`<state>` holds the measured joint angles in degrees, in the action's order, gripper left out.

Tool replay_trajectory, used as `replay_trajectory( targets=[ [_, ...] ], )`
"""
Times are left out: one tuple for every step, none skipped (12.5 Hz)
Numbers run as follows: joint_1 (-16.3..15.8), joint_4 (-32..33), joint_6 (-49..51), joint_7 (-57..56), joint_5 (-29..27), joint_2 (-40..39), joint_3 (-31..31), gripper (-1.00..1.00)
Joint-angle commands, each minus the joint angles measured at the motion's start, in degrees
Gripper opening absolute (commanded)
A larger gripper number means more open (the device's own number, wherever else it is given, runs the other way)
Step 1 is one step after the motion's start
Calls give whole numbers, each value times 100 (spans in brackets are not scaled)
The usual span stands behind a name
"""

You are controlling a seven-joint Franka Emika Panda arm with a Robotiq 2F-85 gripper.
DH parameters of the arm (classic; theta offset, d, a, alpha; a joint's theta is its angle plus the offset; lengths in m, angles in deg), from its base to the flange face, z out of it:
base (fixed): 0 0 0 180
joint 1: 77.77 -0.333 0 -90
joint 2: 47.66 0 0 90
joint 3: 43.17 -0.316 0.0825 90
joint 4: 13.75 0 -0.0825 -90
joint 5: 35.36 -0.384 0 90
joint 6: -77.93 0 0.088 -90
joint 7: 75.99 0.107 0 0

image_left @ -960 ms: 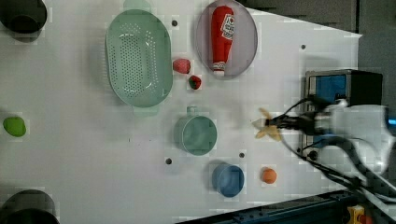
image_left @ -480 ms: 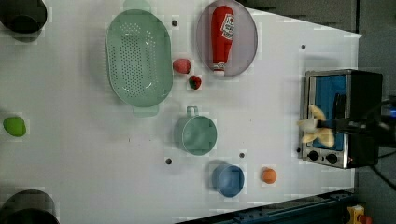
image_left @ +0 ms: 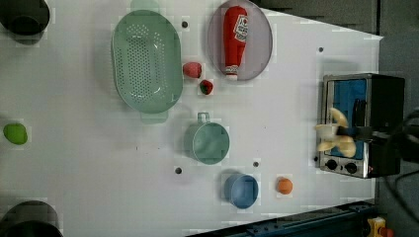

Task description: Pick Banana and place it in mug.

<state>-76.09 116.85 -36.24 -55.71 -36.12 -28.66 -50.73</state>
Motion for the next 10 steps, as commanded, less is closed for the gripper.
replay_trajectory(
  targets=[
    [-301, 2, 198, 1576, -251, -69, -729, -45],
    [-315, 5, 197, 1914, -443, -106, -960, -45],
    [-322, 8, 195, 2220, -583, -175, -1185, -45],
    [-324, 9, 164, 2539, -643, -274, -1397, -46],
    [-327, 9, 82, 2894, -675, -399, -1595, -45],
    [-327, 20, 0, 3236, -675, -540, -1756, -45],
    [-327, 31, -132, 3484, -675, -704, -1876, -45],
    [-327, 59, -337, 3617, -675, -893, -1967, -45],
    [-327, 114, -637, 3627, -675, -1102, -2033, -46],
    [-327, 197, -992, 3627, -674, -1314, -2069, -45]
  ],
)
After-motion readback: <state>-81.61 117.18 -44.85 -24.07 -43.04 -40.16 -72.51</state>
